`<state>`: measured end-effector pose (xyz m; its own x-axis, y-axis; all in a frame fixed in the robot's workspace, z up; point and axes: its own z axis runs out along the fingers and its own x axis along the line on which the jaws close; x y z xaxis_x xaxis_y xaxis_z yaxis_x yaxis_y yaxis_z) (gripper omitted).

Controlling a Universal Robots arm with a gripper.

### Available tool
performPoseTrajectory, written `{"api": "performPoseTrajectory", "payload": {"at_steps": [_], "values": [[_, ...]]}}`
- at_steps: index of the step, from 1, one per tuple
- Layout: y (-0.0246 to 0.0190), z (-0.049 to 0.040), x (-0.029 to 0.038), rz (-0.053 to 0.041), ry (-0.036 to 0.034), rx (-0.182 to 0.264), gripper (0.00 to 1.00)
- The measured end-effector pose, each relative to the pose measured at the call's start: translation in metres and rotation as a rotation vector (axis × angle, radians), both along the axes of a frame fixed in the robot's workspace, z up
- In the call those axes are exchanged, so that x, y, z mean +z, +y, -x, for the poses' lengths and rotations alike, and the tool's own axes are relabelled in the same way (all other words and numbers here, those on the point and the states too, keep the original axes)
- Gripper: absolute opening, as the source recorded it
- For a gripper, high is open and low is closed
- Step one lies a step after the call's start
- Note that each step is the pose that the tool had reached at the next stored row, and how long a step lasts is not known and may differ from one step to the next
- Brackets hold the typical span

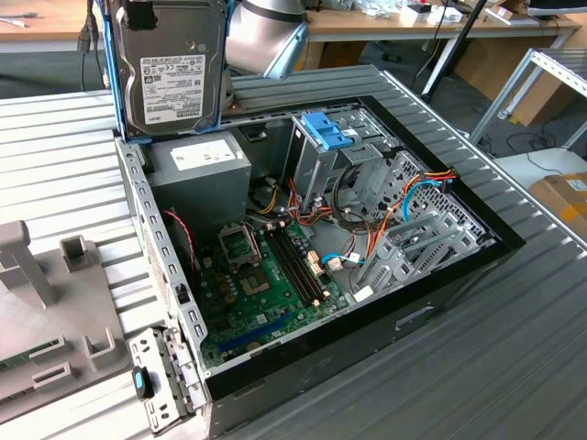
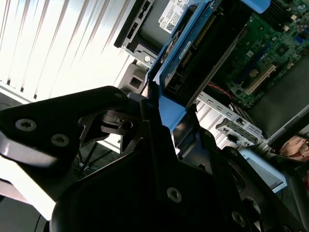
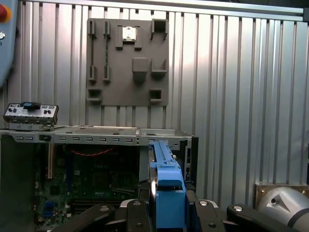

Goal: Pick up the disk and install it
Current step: 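Pick up the disk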

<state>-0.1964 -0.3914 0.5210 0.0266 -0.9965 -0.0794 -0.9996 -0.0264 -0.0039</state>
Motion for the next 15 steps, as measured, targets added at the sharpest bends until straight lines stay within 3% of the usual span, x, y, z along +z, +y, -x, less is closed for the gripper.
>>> {"api": "performPoseTrajectory", "payload": {"at_steps": [15], "values": [[-0.0001, -0.0032, 0.0, 0.0005, 0.0001, 0.0, 0.37]]}}
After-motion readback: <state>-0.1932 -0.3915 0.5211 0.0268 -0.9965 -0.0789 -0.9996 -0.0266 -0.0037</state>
